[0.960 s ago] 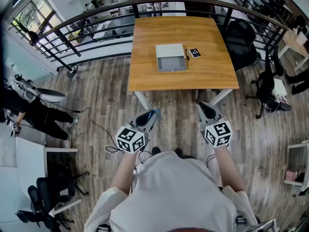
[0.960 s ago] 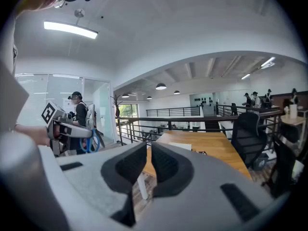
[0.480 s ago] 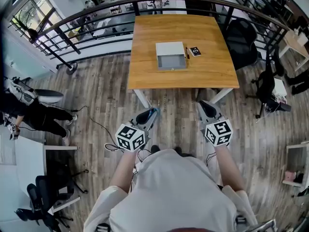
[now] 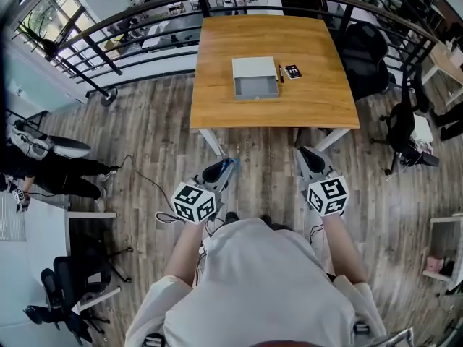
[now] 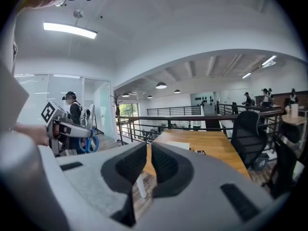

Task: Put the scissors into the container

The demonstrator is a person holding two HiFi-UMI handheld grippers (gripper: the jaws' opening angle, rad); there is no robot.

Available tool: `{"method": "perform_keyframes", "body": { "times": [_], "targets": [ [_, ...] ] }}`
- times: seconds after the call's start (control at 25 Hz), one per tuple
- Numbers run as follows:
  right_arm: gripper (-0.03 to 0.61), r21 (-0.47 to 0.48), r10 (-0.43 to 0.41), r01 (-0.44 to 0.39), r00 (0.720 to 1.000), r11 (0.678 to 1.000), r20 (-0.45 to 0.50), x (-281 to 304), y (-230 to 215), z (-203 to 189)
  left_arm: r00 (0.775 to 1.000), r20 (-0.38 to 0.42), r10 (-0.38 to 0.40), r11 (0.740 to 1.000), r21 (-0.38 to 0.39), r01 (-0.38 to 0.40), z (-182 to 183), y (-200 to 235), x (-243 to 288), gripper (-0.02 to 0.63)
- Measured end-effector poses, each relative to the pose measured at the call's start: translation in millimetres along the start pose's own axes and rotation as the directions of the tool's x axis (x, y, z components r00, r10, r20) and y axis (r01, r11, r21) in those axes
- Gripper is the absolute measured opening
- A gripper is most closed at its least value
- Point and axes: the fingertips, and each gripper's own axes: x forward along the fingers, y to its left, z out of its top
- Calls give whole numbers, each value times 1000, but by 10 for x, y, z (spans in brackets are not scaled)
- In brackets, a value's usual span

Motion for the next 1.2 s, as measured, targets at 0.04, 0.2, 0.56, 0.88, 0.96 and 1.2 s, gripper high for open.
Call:
{"method": "perform_keyframes", "body": {
  "times": [0.04,0.2,0.56,0.88,0.96,1.2],
  "targets": [
    [34,-2,6,-6,1000,1000,-1,-4,-25,-12,1000,-1,4,1000,-2,-4,-5,-16,24,38],
    [32,-5,30,-30,1000,1000,-7,3,-121,-46,1000,0,22,1000,-17,-22,-22,-51,101,38],
    [32,30,25,-23,999,999,-44,315,-342,-213,999,-17,40,998,-51,-41,-87,248,317,38],
    [12,31,-21,24,997,999,-73,999,-420,-112,1000,-23,-7,998,-59,6,138,981,636,38],
    [12,29,-38,40,996,999,-83,1199,-455,-61,999,-27,-23,998,-52,22,221,1192,738,38],
    [12,35,-93,97,990,995,-104,1785,-583,51,996,-57,-64,997,-35,63,394,1832,1057,38]
  ]
}}
